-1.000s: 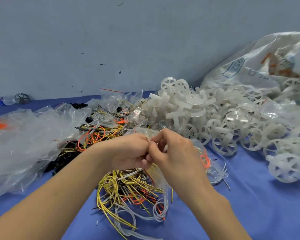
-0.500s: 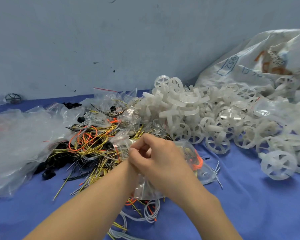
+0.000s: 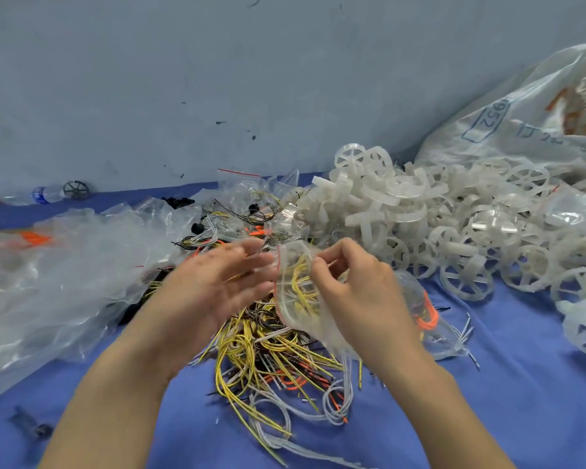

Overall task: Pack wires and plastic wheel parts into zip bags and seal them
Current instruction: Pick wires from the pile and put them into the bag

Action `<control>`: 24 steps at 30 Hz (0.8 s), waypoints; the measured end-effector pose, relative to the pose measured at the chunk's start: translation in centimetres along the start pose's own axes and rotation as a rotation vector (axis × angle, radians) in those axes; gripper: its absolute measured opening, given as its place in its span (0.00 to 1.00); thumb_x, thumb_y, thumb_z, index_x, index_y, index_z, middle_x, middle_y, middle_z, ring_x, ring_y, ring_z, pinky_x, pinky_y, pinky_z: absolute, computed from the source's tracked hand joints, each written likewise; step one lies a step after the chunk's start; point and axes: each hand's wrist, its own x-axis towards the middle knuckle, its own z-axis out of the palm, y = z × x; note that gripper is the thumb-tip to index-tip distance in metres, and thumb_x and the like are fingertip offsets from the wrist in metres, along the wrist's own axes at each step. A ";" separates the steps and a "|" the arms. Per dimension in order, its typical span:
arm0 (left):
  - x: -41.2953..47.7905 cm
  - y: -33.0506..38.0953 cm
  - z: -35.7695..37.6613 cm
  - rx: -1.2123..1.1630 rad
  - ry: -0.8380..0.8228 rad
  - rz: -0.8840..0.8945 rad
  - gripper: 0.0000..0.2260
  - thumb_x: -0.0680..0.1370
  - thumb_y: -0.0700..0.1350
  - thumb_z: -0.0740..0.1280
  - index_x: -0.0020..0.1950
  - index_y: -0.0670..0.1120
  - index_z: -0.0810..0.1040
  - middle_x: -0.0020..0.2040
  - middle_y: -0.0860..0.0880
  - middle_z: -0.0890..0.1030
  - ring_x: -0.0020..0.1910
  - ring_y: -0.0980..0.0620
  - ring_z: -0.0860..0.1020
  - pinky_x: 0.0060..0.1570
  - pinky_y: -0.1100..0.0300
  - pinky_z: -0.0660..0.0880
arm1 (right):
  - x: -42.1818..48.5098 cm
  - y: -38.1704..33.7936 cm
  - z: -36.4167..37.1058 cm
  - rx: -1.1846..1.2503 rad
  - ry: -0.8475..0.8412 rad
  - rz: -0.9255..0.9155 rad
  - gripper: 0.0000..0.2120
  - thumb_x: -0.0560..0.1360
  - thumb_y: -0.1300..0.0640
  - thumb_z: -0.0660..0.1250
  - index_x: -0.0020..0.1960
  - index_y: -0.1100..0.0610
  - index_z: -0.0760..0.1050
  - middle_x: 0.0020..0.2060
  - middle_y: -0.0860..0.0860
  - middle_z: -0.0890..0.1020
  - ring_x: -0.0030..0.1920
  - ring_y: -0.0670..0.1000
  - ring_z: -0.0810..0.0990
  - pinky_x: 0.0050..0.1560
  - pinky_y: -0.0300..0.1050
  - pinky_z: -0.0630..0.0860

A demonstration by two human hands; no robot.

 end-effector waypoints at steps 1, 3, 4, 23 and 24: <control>-0.2 0.1 -1.1 -0.011 0.138 0.090 0.11 0.83 0.42 0.58 0.59 0.40 0.78 0.53 0.40 0.84 0.51 0.44 0.84 0.43 0.57 0.81 | 0.0 0.1 0.4 0.008 0.018 0.007 0.07 0.77 0.47 0.65 0.41 0.46 0.73 0.32 0.42 0.80 0.37 0.40 0.77 0.32 0.35 0.68; -0.4 0.2 -3.4 0.051 0.338 0.146 0.11 0.83 0.41 0.57 0.56 0.43 0.79 0.47 0.42 0.84 0.44 0.47 0.84 0.40 0.57 0.82 | -0.1 0.4 1.1 0.017 0.031 0.011 0.07 0.77 0.47 0.65 0.41 0.46 0.73 0.32 0.41 0.79 0.37 0.40 0.77 0.33 0.35 0.69; -0.5 -0.3 -4.4 0.171 0.413 0.138 0.11 0.83 0.41 0.57 0.55 0.43 0.79 0.46 0.43 0.84 0.41 0.48 0.83 0.40 0.57 0.82 | -0.2 0.6 1.5 0.014 0.031 0.010 0.07 0.77 0.47 0.65 0.41 0.46 0.73 0.32 0.42 0.80 0.37 0.40 0.77 0.33 0.36 0.70; 1.3 -4.6 -16.3 1.356 0.697 0.020 0.13 0.79 0.41 0.61 0.63 0.42 0.76 0.58 0.38 0.77 0.52 0.40 0.76 0.53 0.50 0.72 | -0.1 1.9 4.1 -0.011 -0.013 -0.020 0.08 0.78 0.48 0.65 0.41 0.47 0.73 0.32 0.42 0.79 0.32 0.46 0.76 0.33 0.48 0.72; 1.4 -4.7 -16.5 1.357 0.722 0.001 0.14 0.79 0.42 0.61 0.64 0.42 0.75 0.59 0.37 0.76 0.53 0.38 0.76 0.52 0.50 0.71 | -0.2 1.9 4.2 -0.017 -0.018 -0.019 0.08 0.78 0.49 0.66 0.41 0.47 0.73 0.32 0.42 0.79 0.32 0.46 0.76 0.33 0.47 0.72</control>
